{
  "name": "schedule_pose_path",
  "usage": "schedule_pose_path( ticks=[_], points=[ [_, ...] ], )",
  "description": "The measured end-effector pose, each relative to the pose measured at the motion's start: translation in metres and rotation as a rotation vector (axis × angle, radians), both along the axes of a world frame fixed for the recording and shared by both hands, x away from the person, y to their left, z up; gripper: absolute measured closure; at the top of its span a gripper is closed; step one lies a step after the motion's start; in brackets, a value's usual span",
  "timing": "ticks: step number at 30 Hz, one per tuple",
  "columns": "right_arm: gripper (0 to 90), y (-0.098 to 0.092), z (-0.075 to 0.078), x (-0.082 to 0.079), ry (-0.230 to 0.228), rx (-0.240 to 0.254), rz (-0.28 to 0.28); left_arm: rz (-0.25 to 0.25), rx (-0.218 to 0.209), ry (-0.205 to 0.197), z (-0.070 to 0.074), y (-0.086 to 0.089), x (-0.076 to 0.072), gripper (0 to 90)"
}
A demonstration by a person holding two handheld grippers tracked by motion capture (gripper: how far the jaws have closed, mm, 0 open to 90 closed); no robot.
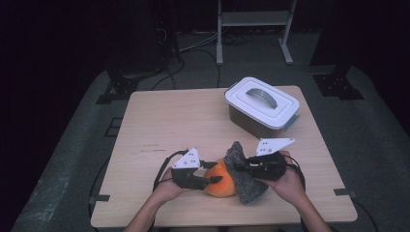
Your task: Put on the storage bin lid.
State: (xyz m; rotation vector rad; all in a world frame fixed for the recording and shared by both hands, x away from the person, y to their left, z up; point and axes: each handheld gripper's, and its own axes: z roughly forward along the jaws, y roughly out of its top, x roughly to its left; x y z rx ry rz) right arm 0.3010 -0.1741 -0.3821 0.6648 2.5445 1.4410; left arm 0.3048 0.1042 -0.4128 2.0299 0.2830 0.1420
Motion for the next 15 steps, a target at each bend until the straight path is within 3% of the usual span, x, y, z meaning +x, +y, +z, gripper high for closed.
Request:
schedule_pose_path(
  ticks=[3,5,6,8,12,15],
  points=[
    [78.7,0.002,-0.004,0.001,0.013,0.001,0.003,0.010,0.001,0.010,0.001,-0.002,0.000,45.5],
    [78.6,0.004,-0.004,0.001,0.011,0.001,0.003,0.033,-0.026,0.035,0.003,-0.002,0.001,38.2],
    [78.5,0.005,-0.004,0.001,0.016,0.004,0.003,0.030,-0.046,0.051,0.003,-0.002,0.001,38.6],
    [78.5,0.008,-0.005,0.000,0.017,0.008,0.013,0.024,-0.015,0.015,0.003,-0.002,0.000,43.2],
    [78.5,0.006,-0.004,0.000,0.023,-0.001,0.037,-0.001,-0.010,0.004,0.002,0.000,-0.001,51.4],
    [78.1,0.000,-0.004,0.002,0.011,0.006,0.001,-0.027,-0.004,0.004,0.002,0.001,-0.001,51.8]
  ],
)
